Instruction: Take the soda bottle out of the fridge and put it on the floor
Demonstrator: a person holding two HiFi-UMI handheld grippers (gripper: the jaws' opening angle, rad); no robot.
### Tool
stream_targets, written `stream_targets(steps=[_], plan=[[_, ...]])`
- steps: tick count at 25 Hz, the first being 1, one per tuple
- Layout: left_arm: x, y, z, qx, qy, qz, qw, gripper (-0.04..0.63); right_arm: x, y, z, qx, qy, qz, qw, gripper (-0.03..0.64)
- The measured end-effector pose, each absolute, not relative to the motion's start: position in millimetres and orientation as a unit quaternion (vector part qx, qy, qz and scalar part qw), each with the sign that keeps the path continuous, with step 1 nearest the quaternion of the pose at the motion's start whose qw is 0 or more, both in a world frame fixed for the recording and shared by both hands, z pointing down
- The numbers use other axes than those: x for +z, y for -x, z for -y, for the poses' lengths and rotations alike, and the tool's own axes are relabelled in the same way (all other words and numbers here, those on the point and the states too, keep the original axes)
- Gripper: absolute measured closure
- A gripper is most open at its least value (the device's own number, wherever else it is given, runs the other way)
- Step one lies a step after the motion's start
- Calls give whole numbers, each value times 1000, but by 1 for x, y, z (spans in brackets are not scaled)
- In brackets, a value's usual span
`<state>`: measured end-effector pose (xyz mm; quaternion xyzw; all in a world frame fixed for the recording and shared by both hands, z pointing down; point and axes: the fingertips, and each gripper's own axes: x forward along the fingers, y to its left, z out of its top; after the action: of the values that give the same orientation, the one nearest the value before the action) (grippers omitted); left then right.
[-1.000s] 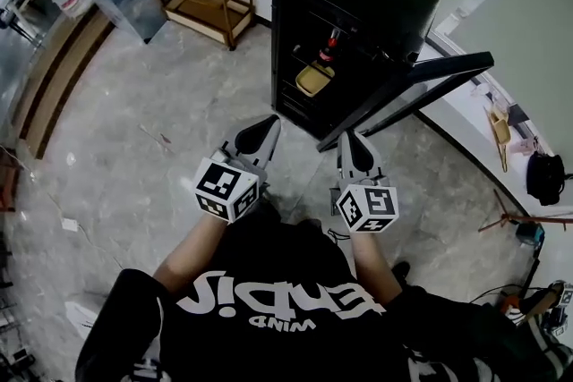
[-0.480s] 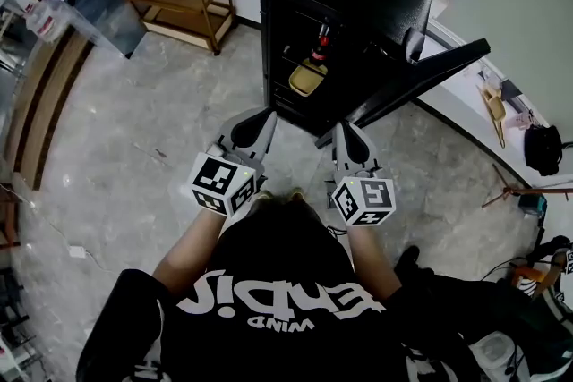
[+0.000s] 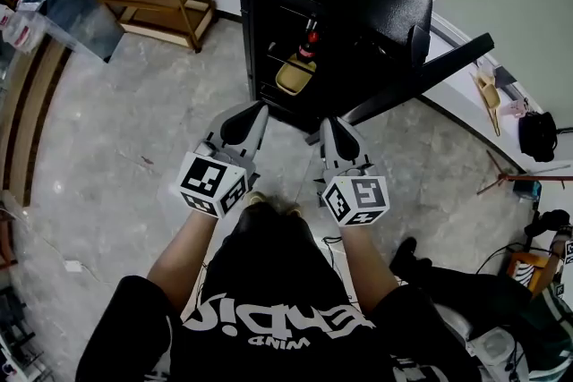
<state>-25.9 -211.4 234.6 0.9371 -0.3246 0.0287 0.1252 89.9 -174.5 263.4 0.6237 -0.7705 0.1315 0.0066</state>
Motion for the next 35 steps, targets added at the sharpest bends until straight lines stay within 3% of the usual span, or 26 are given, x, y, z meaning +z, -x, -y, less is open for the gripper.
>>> stream_targets(steps=[35], plan=[[351,2,192,12,-940,328,95,589,379,-102,168,94,-632,769,-24,587]])
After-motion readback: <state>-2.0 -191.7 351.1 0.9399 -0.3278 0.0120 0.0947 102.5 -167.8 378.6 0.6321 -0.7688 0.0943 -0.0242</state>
